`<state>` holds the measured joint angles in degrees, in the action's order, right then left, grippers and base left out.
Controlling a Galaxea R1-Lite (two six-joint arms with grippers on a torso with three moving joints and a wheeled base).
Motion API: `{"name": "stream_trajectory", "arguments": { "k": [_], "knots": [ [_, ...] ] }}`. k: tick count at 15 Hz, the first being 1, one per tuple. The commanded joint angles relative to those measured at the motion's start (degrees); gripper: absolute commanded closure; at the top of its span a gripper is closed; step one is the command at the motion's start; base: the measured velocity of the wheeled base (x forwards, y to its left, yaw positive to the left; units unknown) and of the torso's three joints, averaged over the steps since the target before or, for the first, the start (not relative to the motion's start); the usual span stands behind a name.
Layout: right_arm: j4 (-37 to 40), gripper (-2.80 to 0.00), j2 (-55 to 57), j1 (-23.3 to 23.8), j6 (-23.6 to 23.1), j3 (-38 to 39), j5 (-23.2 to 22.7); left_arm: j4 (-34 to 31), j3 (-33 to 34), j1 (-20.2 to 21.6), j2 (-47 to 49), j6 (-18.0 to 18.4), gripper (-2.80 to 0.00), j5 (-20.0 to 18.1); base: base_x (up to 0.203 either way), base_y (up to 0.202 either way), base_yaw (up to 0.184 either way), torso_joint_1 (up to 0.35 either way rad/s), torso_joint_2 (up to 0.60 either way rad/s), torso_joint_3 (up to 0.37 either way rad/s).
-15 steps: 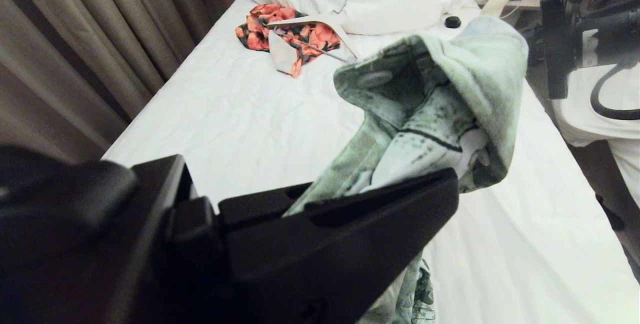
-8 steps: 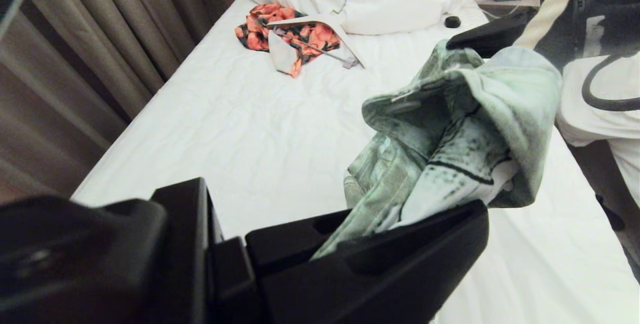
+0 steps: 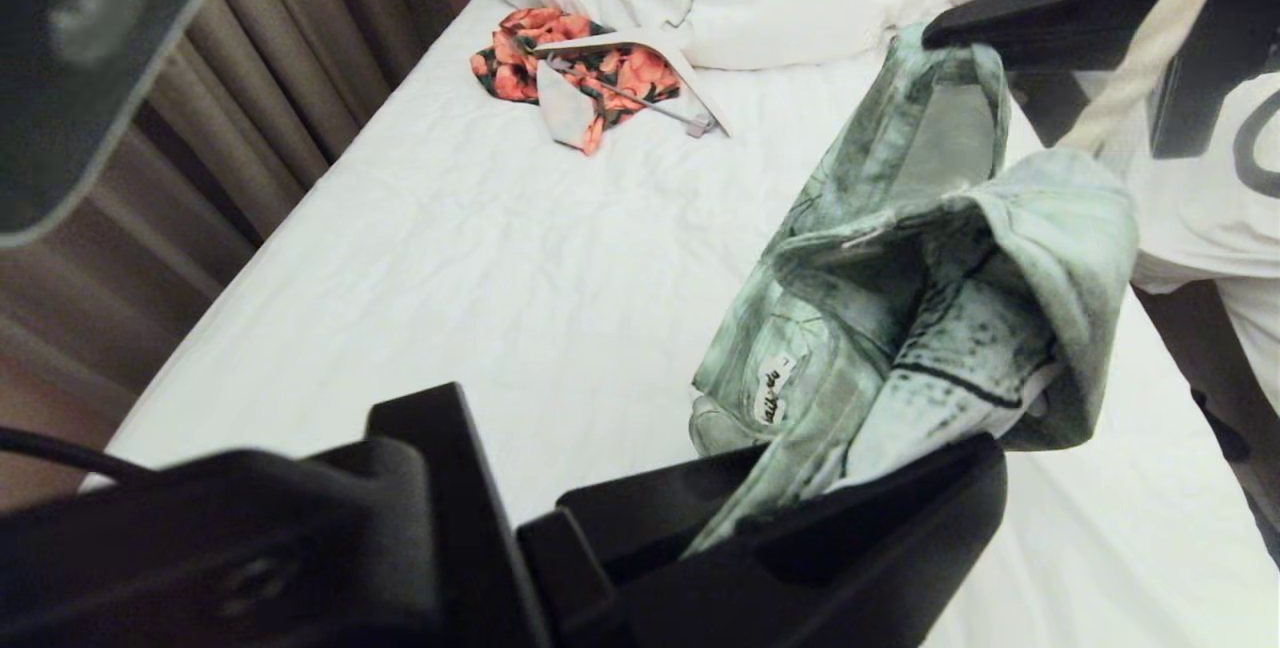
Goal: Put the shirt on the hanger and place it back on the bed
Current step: Hook the other side of the shirt onto the hanger
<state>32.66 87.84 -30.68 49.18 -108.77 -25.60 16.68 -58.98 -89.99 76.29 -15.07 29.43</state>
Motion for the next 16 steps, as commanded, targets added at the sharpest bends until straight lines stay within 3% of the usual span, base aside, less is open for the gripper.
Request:
{"name": "stream_trajectory", "arguments": {
  "k": [1,9,16],
  "knots": [
    [0.2,0.0,-0.9,-1.2,-0.5,-0.5,-0.2,0.1,0.0,0.0,0.6,-0.3,0.0,0.2,0.0,0.0,0.0,0.0,0.0,0.0],
    [1.4,0.0,-1.6,-8.0,-4.0,-0.9,-0.2,0.4,0.4,1.3,0.9,-0.6,0.0,0.2,0.0,0.0,0.0,0.0,0.0,0.0],
    [9.0,0.0,-4.1,-8.9,-7.7,-2.1,0.0,13.2,4.3,4.3,4.1,-0.3,0.0,-0.3,0.0,0.0,0.0,0.0,0.0,0.0]
  ]
}}
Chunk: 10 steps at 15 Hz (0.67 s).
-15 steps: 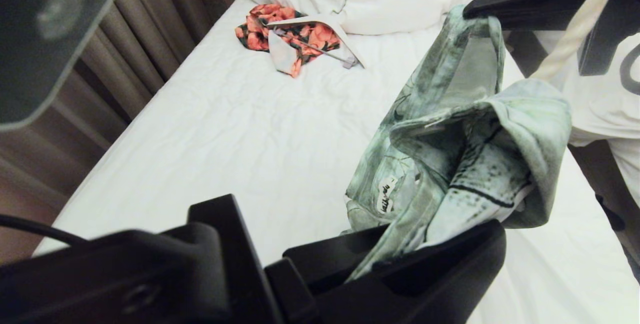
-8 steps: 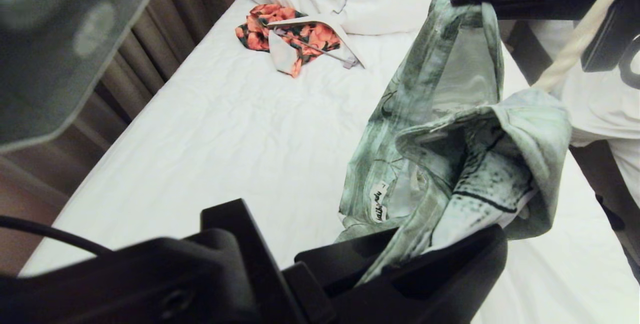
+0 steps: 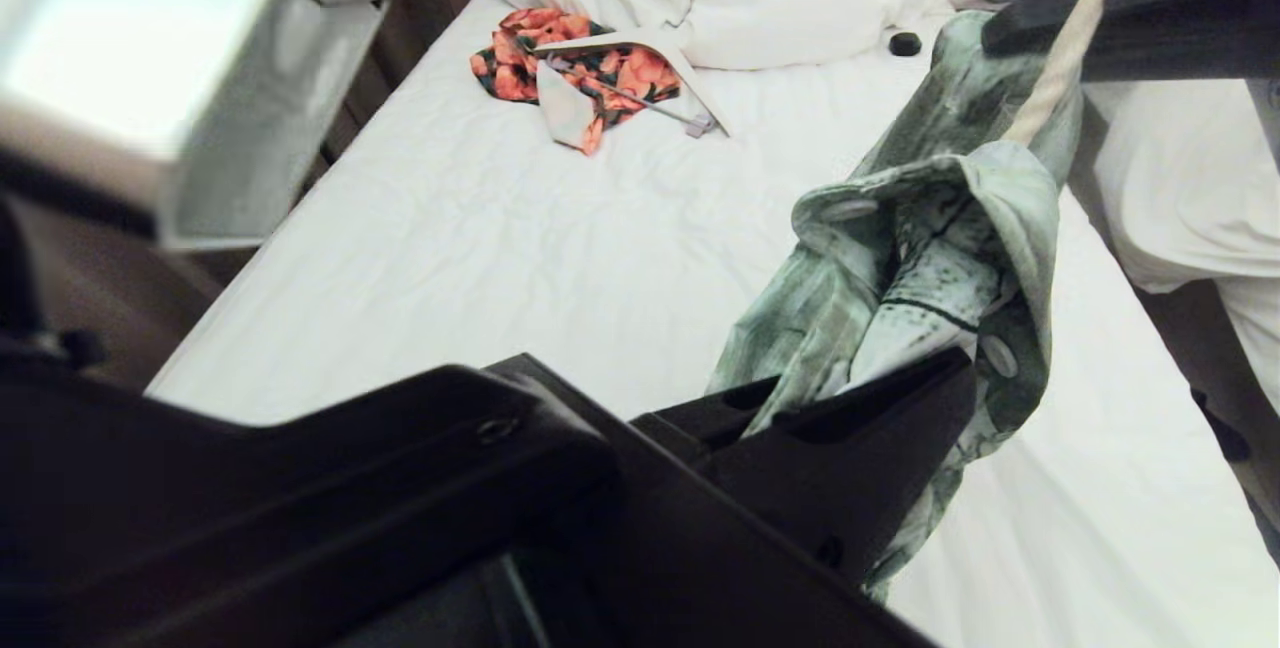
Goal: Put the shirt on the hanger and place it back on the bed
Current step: Hook the other side of the shirt onto the hanger
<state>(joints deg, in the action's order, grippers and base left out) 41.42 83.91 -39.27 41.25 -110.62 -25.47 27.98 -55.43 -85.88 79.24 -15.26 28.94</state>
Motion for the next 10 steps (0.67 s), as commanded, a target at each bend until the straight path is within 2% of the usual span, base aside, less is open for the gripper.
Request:
{"name": "stream_trajectory", "arguments": {
  "k": [1,8,10],
  "knots": [
    [0.2,0.0,-0.2,-1.1,0.1,-0.3,-0.1,6.1,1.7,0.2,1.7,0.0,0.0,0.1,0.0,0.0,0.0,0.0,0.0,0.0],
    [2.3,0.0,-1.0,-1.5,-2.5,-2.1,-0.3,34.2,6.8,1.5,12.6,0.6,0.0,-1.1,0.0,0.0,0.0,0.0,0.0,0.0],
    [2.0,0.0,-0.7,-3.4,-3.3,-2.1,-0.3,42.0,7.3,1.5,16.4,1.6,0.0,-1.2,0.0,0.0,0.0,0.0,0.0,0.0]
  ]
}}
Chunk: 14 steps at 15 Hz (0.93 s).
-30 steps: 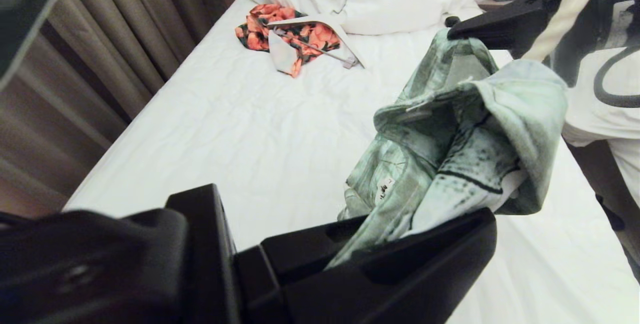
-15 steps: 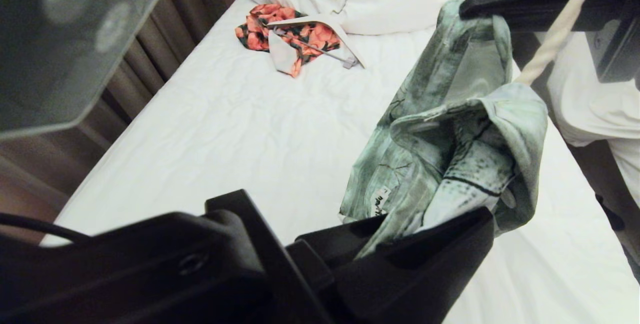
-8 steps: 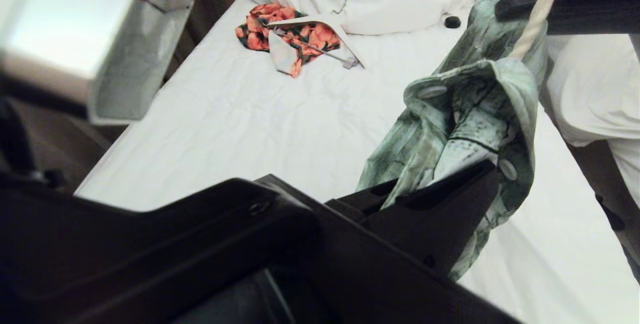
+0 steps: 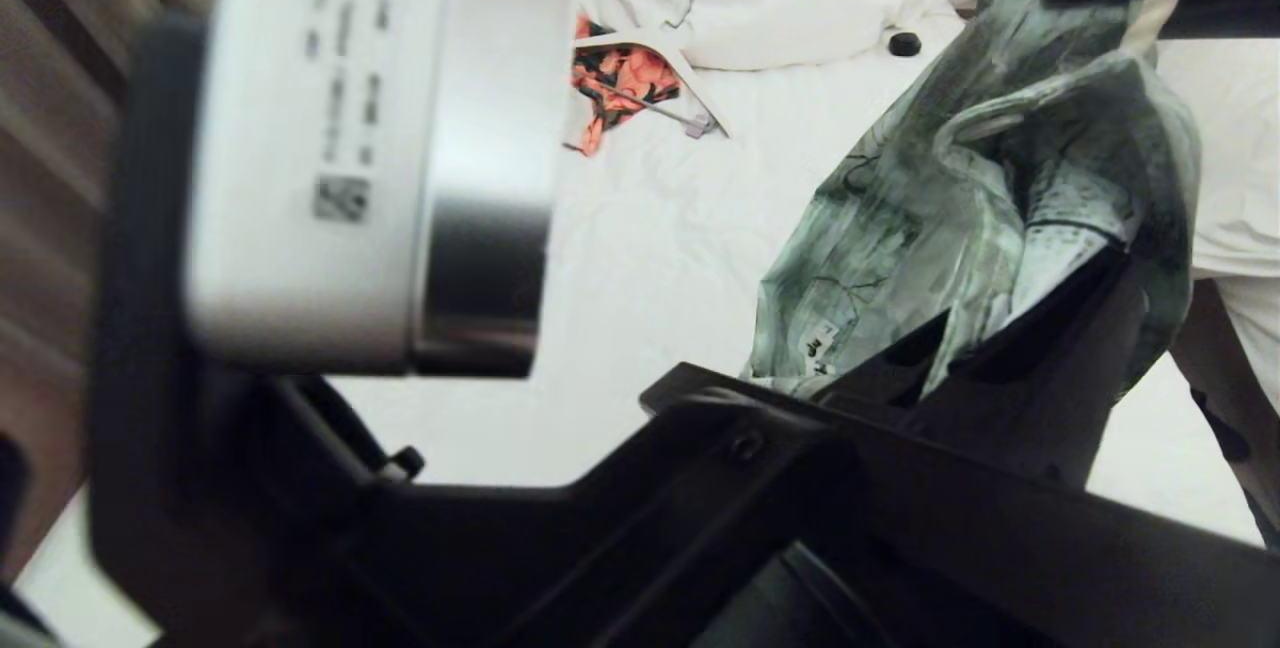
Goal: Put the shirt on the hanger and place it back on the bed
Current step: Hook the other side of the shirt onto the hanger
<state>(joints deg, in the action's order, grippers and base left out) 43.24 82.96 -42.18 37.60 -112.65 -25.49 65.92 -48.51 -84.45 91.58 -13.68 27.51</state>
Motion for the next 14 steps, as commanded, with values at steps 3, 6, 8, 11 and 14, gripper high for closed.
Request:
{"name": "stream_trajectory", "arguments": {
  "k": [3,6,8,11,14],
  "knots": [
    [0.3,0.0,0.5,-4.3,-3.5,0.0,-0.3,14.7,0.8,0.0,8.2,2.8,0.0,0.2,0.0,0.0,0.0,0.0,0.0,0.0],
    [1.0,0.0,0.2,-7.4,-5.9,0.0,-0.3,20.3,0.8,0.0,9.9,7.1,0.0,0.0,0.0,0.0,0.0,0.0,0.0,0.0],
    [3.4,0.0,-0.6,-7.6,-6.0,0.5,-0.3,20.4,0.9,0.0,9.3,8.1,0.0,0.1,0.0,0.0,0.0,0.0,0.0,0.0],
    [4.4,0.0,-3.5,-7.6,-6.1,3.0,-0.1,20.5,0.9,0.0,8.7,8.9,0.0,0.1,0.0,0.0,0.0,0.0,0.0,0.0],
    [5.1,0.0,-4.3,-7.6,-6.0,3.1,1.6,20.4,1.0,0.0,8.1,9.0,0.0,0.1,0.0,0.0,0.0,0.0,0.0,0.0]
  ]
}}
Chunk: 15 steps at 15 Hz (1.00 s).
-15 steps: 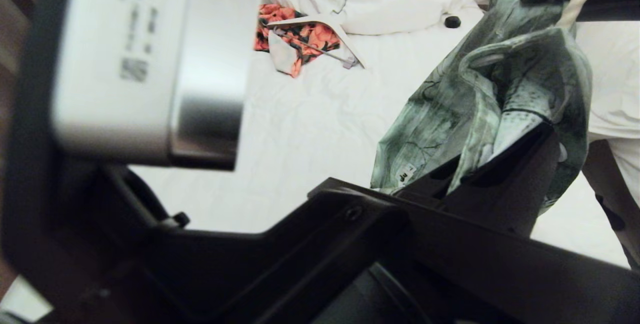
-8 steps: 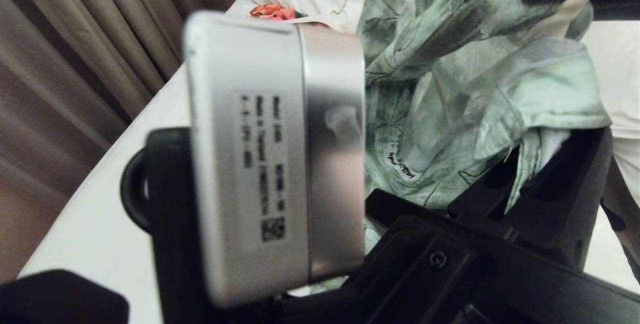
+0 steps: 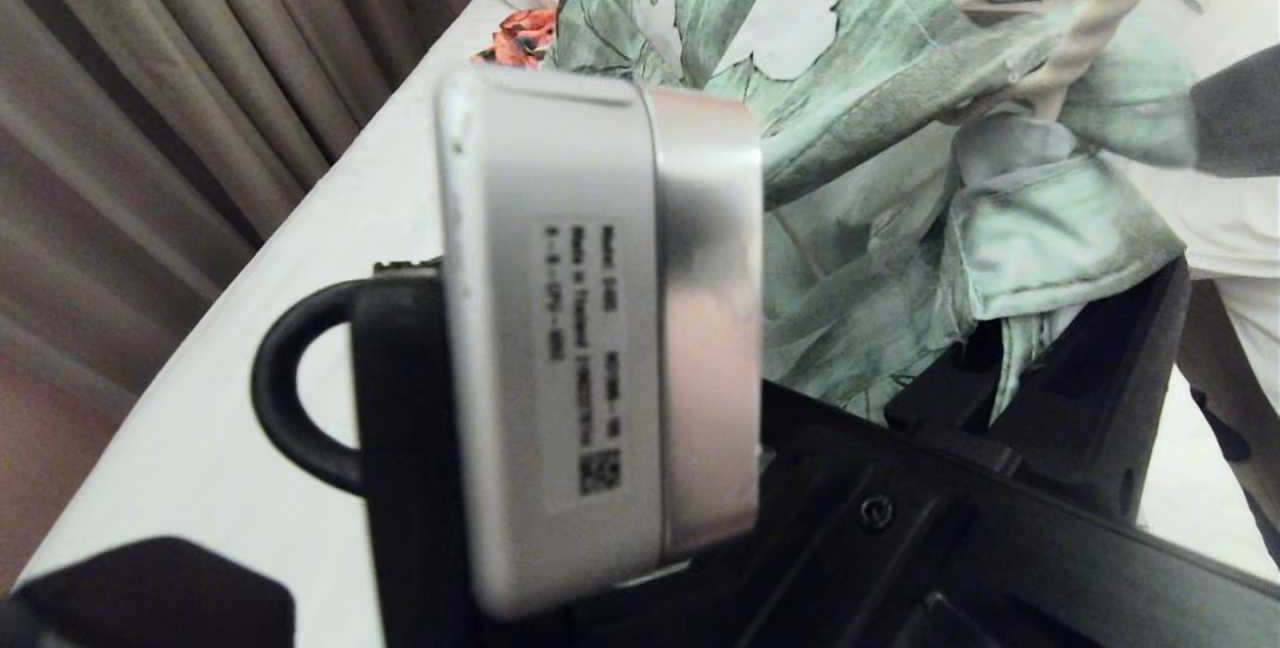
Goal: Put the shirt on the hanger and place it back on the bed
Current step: Hook the other side of the shirt onto the hanger, then take the clothes hanger out of the clothes
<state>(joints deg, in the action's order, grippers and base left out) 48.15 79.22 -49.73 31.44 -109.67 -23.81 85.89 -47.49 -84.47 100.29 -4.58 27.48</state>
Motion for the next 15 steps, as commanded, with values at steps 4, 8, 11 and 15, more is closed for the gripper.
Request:
{"name": "stream_trajectory", "arguments": {
  "k": [4,8,11,15],
  "knots": [
    [1.9,0.0,-1.5,0.0,0.2,0.1,1.4,0.5,0.1,-0.1,-2.3,2.1,0.0,0.1,0.0,0.0,0.0,0.0,0.0,0.0],
    [1.8,0.0,-1.6,0.0,0.1,0.2,2.0,0.5,0.1,0.0,-2.4,2.2,0.0,0.1,0.0,0.0,0.0,0.0,0.0,0.0],
    [1.7,-2.8,-1.8,0.0,0.1,0.1,3.2,0.4,0.1,0.0,-2.4,2.2,0.0,0.1,0.0,0.0,0.0,0.0,0.0,0.0],
    [1.9,-2.8,-4.1,0.1,0.2,0.1,3.3,0.3,0.1,0.0,-2.2,2.2,0.0,0.2,0.0,0.0,0.0,0.0,0.0,0.0]
  ]
}}
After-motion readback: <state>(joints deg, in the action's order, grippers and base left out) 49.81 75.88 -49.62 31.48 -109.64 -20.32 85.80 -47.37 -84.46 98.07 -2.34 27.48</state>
